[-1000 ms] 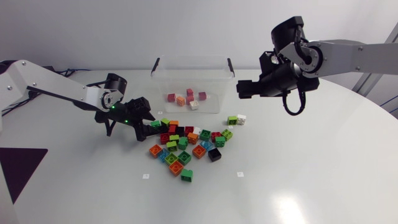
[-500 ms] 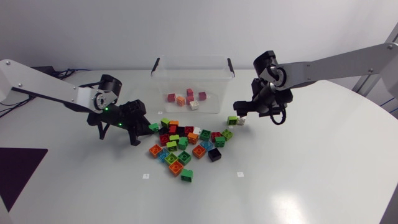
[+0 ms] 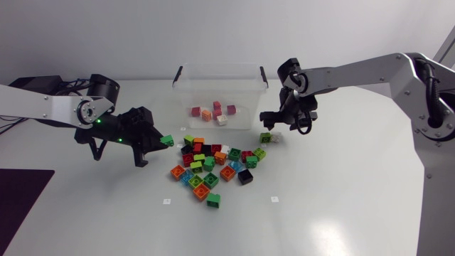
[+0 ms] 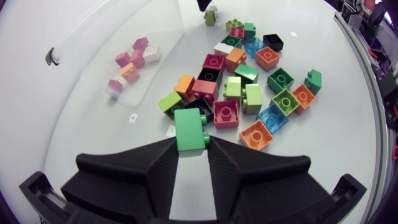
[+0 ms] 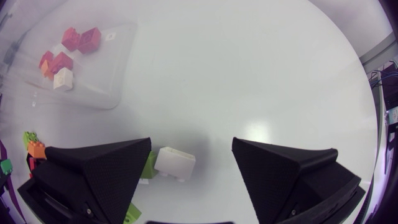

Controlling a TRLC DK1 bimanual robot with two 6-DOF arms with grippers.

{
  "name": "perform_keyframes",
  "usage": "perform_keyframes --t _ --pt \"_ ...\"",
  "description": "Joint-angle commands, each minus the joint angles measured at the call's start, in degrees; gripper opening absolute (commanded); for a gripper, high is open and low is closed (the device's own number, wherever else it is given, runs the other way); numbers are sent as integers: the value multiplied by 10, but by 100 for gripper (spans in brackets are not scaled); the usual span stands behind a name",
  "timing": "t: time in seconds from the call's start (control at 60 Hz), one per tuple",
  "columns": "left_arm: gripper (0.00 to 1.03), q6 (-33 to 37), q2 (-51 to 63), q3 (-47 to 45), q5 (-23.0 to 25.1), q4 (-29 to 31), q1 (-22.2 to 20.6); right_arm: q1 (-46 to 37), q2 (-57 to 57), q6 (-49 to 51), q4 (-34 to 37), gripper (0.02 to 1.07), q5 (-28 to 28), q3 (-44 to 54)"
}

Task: Place the duplo bricks in the container

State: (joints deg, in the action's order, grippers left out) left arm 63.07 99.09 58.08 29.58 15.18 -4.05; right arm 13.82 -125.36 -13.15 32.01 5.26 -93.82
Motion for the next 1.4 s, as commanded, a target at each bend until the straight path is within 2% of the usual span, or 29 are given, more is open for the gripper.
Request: perform_keyframes --t 0.0,0.25,0.317,0.4,0.467,0.533,0.6,0.817,0.9,1.083,1.183,1.383 --pt "24 8 -44 -13 7 12 4 11 -22 -19 13 93 7 -9" --pt "24 -15 -103 13 8 46 -2 13 -13 -21 15 92 15 27" --pt "24 -35 -107 24 8 47 -10 9 -10 -21 11 87 17 36" --pt "24 -55 -106 34 8 46 -24 3 -11 -21 8 86 16 43" --pt "24 -69 -106 41 8 44 -37 3 -9 -21 1 78 16 51" --pt "24 -88 -107 50 8 42 -46 3 -5 -21 -3 78 16 53" --pt "24 -111 -107 62 7 35 -53 4 -4 -22 -5 73 16 52" --pt "24 -150 -102 89 7 14 -57 18 -10 -30 1 72 18 29" --pt "23 -167 -94 105 4 6 -57 23 -17 -32 2 64 24 22" --pt "23 -223 -58 149 -8 -26 -56 25 -22 -34 6 59 31 6" --pt "23 -247 -37 167 -22 -40 -56 24 -23 -34 8 53 34 4" --pt "23 -267 -23 186 -32 -54 -69 17 -27 -35 9 45 34 5"
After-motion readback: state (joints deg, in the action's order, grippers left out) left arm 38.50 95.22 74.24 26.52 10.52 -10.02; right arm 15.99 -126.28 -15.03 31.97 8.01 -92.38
